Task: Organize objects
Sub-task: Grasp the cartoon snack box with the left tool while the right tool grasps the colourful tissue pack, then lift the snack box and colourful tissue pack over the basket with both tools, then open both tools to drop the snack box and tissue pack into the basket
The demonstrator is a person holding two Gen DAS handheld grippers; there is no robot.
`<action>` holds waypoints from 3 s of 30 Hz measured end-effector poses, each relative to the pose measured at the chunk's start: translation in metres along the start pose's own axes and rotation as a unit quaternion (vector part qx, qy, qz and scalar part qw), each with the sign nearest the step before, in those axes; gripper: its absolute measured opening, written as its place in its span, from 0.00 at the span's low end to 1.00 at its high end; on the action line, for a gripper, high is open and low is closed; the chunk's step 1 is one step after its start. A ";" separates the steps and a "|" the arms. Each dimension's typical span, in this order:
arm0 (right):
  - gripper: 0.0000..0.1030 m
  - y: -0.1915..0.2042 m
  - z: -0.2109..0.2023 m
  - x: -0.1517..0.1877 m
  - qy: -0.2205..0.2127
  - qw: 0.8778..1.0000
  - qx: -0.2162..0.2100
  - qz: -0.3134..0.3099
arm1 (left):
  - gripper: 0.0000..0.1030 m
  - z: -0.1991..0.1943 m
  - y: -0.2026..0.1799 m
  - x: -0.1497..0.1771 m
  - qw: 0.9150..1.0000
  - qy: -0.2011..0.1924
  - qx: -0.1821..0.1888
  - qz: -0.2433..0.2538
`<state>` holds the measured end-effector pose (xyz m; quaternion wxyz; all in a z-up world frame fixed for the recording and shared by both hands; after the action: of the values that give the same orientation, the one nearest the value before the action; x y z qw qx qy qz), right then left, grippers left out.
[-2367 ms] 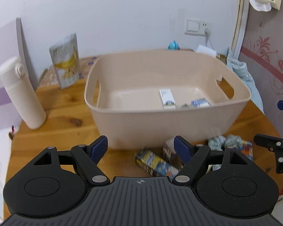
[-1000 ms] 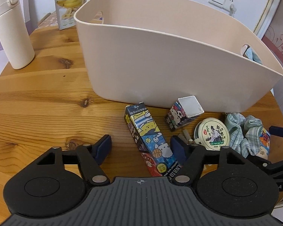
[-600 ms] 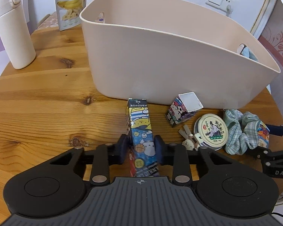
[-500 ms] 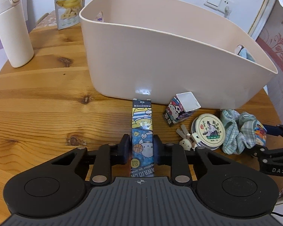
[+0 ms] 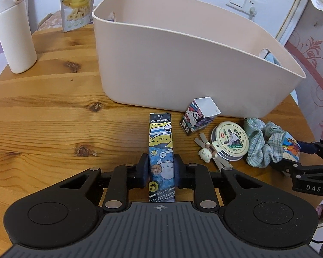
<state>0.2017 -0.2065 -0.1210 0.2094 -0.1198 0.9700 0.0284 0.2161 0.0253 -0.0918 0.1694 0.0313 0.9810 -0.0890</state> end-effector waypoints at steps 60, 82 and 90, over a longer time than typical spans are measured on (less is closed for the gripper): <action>0.71 0.007 -0.111 -0.105 -0.157 0.988 -0.002 0.006 | 0.23 -0.094 -0.039 -0.102 0.986 -0.144 0.005 0.077; 0.71 0.017 -0.051 -0.156 -0.105 0.994 0.000 -0.027 | 0.23 -0.005 -0.054 -0.162 0.992 -0.079 -0.036 0.096; 0.71 0.025 -0.026 -0.158 -0.074 0.996 0.006 -0.042 | 0.23 0.018 -0.042 -0.163 0.994 -0.043 -0.053 0.088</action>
<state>0.3248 -0.1498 -0.0314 0.2822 -0.1568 0.9462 0.0224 0.3712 -0.0241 -0.0470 0.2202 0.1047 0.9695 -0.0231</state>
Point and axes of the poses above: each gripper's, at about its wrist camera, not at the fingertips, and z roughly the way its jaws point, y to its left, x to its underside, the point moved 8 cm from there along z, roughly the way its jaws point, and after that the axes turned 15 degrees about y, right-handed, at the moved point
